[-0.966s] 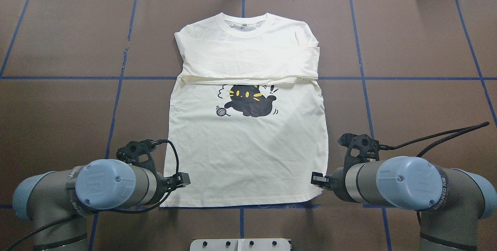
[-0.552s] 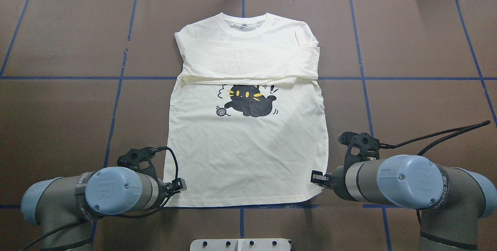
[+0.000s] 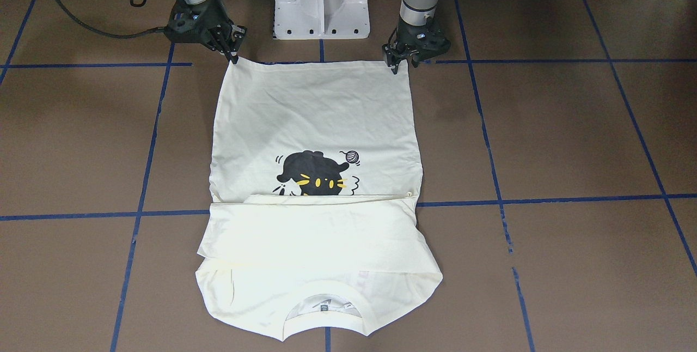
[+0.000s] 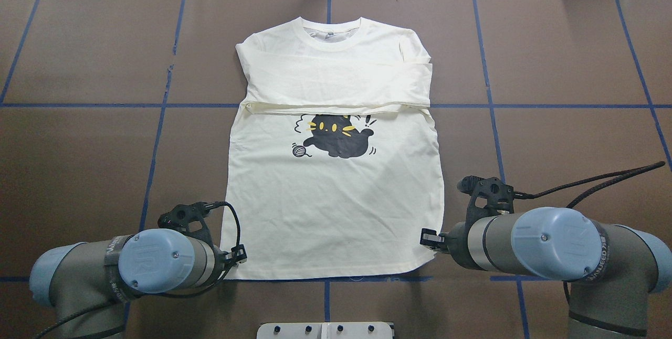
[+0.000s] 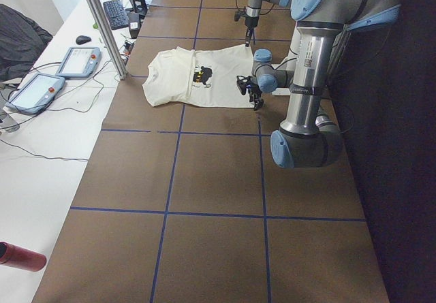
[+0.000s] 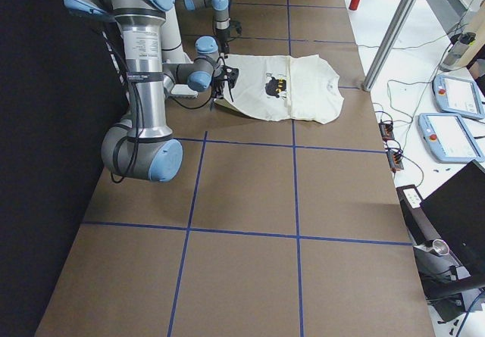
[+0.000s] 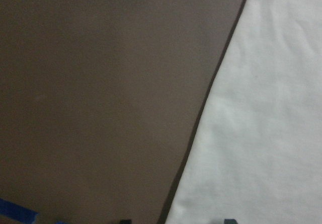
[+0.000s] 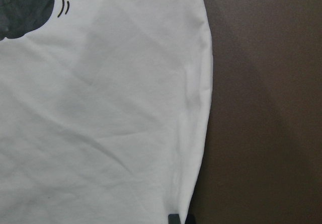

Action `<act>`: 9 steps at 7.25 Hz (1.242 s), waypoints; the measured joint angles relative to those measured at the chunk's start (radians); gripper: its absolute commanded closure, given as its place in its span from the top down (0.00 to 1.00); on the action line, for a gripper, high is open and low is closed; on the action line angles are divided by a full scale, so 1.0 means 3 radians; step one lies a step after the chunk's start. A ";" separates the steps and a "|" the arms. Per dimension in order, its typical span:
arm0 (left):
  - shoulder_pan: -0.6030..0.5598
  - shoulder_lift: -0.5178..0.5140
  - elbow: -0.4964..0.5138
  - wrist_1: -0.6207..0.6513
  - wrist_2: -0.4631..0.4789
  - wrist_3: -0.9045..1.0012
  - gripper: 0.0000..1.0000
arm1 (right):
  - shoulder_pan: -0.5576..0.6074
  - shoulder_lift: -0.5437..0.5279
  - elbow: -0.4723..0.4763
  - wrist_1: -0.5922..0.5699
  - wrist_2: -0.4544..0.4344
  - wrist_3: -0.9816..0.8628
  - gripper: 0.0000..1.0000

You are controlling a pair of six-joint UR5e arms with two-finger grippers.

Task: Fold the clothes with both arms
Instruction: 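Grasp both hem corners with the left and right grippers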

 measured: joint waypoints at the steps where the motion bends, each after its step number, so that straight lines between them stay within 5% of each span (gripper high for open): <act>1: 0.0013 0.0000 0.0003 0.0001 -0.0001 0.0001 0.37 | 0.0005 0.0000 0.0002 0.0000 0.0001 0.0000 0.00; 5: 0.0034 -0.0008 -0.0027 0.0001 -0.0002 0.0002 0.00 | 0.0044 0.0000 0.0007 0.0000 0.0018 -0.0009 0.00; 9: 0.0015 0.0006 -0.0126 0.0019 -0.0007 0.0021 0.00 | 0.0056 -0.0009 0.0041 0.0000 0.0045 -0.0019 0.00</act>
